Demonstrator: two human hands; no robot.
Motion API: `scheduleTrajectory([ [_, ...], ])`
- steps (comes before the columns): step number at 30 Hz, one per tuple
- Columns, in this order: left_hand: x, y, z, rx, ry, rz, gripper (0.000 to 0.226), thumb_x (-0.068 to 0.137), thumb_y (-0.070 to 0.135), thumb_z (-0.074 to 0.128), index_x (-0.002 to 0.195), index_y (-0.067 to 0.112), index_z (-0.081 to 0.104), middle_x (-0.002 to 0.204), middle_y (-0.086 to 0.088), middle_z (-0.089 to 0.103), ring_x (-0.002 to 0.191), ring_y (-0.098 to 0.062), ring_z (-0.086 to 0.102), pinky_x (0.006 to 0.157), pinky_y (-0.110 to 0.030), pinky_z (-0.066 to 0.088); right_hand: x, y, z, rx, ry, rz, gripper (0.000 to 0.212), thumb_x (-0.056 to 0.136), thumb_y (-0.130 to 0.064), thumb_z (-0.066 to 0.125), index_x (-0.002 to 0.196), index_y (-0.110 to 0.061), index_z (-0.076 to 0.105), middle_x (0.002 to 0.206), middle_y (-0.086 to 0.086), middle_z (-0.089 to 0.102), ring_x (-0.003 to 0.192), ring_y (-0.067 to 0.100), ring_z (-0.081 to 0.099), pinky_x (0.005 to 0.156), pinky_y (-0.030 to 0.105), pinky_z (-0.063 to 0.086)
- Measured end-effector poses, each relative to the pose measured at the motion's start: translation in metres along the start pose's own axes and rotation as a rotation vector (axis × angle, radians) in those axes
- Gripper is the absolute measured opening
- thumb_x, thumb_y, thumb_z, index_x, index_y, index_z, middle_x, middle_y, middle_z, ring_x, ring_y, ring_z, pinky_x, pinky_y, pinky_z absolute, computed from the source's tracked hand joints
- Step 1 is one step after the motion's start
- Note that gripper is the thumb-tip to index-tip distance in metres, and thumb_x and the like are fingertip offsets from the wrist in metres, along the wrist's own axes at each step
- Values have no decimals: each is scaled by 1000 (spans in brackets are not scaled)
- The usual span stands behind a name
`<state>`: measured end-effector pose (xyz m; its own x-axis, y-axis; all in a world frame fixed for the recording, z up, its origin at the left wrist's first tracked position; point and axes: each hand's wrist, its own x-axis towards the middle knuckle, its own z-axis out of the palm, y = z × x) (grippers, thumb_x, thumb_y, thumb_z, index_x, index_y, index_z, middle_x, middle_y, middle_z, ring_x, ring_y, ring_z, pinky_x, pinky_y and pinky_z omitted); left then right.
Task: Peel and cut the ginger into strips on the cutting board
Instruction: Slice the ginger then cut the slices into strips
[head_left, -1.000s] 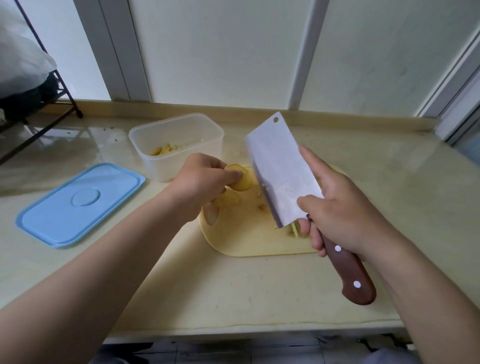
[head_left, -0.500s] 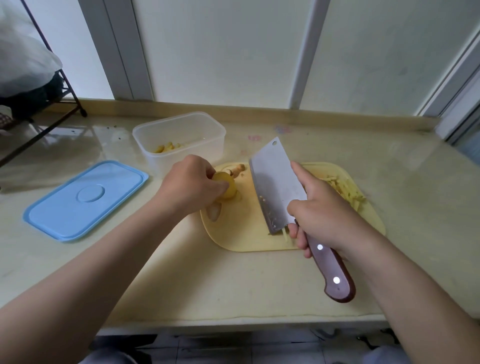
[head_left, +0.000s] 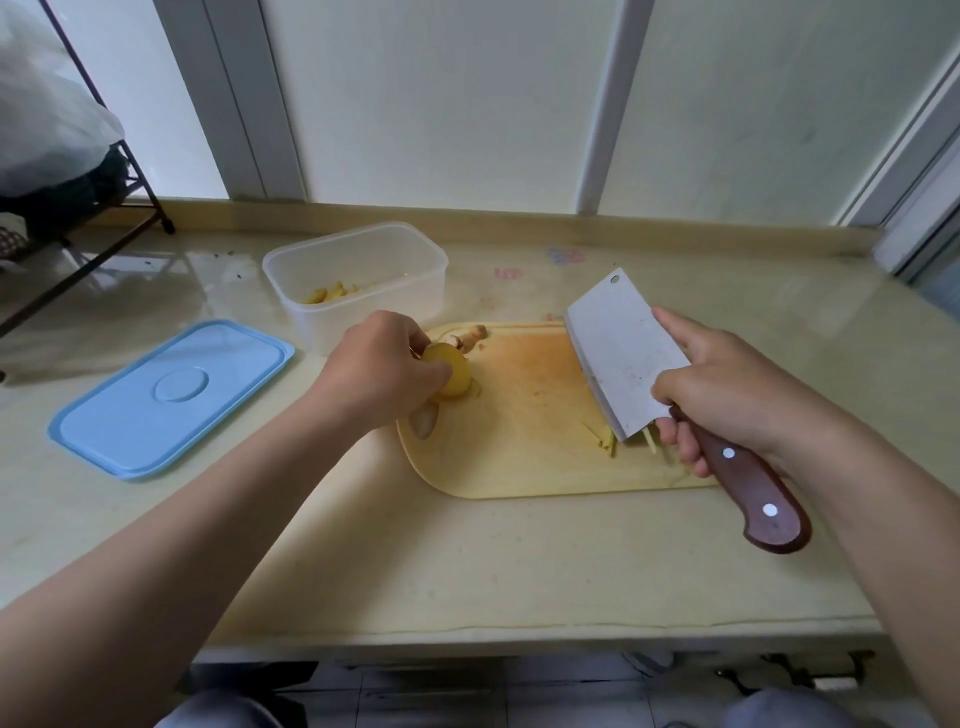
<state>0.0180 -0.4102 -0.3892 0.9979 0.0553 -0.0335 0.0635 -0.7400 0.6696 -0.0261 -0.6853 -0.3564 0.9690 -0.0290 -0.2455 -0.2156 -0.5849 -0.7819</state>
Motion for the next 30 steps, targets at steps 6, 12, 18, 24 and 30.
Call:
scheduleTrajectory([
  [6,-5,6,-1,-189,2,-29,23,85,27,77,105,20,69,84,0,69,74,-14,65,71,-35,59,-2,0,-2,69,-8,-70,83,94,5,39,140,-64,44,59,15,61,44,24,52,46,34,51],
  [12,-11,20,11,-129,-26,-2,21,87,28,74,105,19,67,85,-2,70,68,-23,68,59,-28,52,-3,-2,3,132,-6,-109,77,92,6,38,129,-61,50,60,16,60,45,26,51,44,34,50],
  [18,-25,30,16,141,87,273,29,92,29,68,119,18,68,108,3,61,96,-17,60,82,-30,50,1,11,-4,456,24,-77,66,97,6,44,127,-53,52,60,16,57,40,20,47,39,27,43],
  [24,-50,80,48,-1157,-297,-350,29,103,20,46,116,-4,56,104,-24,69,94,-37,71,82,-45,60,1,23,-1,789,-93,-90,52,101,3,37,135,-28,60,60,12,52,35,13,42,35,20,37],
  [30,-35,96,70,-1409,-474,-471,54,104,35,37,134,-9,46,124,-31,62,109,-41,66,87,-45,58,-5,23,-1,824,-107,-118,49,100,3,37,133,-24,61,60,13,53,36,14,43,36,21,38],
])
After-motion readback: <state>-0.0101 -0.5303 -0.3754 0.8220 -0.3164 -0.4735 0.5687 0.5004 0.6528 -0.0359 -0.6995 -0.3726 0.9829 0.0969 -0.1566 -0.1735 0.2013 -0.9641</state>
